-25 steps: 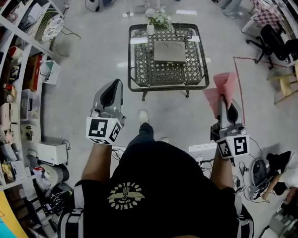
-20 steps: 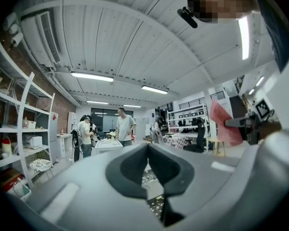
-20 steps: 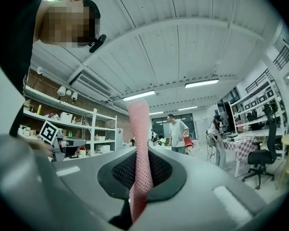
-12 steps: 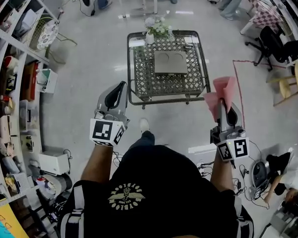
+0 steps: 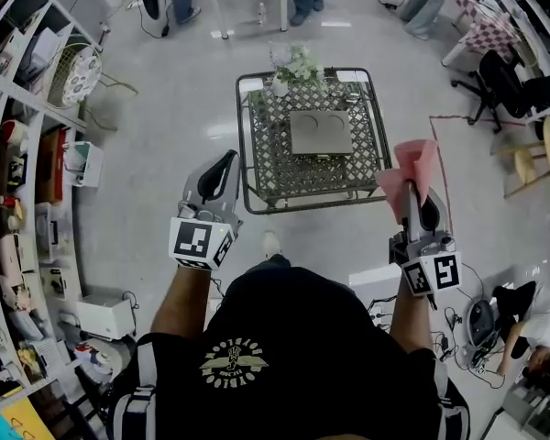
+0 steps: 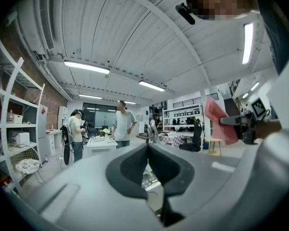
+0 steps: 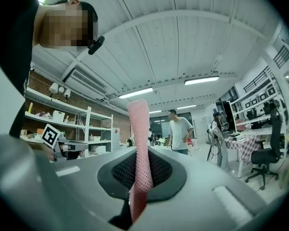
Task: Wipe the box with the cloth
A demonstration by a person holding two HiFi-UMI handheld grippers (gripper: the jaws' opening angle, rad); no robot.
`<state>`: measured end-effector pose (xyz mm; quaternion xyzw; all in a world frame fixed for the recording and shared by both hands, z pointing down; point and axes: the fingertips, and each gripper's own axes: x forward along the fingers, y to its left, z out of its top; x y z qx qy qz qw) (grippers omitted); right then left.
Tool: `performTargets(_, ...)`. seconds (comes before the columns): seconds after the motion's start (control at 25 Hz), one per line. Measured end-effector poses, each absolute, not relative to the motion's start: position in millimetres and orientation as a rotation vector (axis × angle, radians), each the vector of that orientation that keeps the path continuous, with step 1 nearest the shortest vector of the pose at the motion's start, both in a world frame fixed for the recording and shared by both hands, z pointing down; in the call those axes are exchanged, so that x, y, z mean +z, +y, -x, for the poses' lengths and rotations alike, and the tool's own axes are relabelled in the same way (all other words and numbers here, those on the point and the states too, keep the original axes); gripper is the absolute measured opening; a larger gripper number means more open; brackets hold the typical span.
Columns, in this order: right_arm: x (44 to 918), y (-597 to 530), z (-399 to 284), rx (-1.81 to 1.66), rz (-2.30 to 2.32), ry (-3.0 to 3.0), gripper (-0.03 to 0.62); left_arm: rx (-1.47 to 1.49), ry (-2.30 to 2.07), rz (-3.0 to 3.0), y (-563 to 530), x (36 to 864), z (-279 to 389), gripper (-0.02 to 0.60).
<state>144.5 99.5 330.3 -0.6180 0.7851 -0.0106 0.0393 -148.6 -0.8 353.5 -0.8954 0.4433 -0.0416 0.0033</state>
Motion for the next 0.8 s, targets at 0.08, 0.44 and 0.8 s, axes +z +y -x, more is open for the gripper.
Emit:
performTargets(0.08,327,86,-137,-0.025,1.897,2.405,0.018,-0.123,1.388,2.809,-13,352,157,0.000)
performTargets(0.44,326,30,-107,-0.033,1.915,2.408,0.018,-0.102,1.393,2.829,-71,362,190,0.000)
performTargets(0.8,341,7,-118,-0.105,1.945,2.446,0.018,-0.104,1.409,2.887,-98,380,173,0.000)
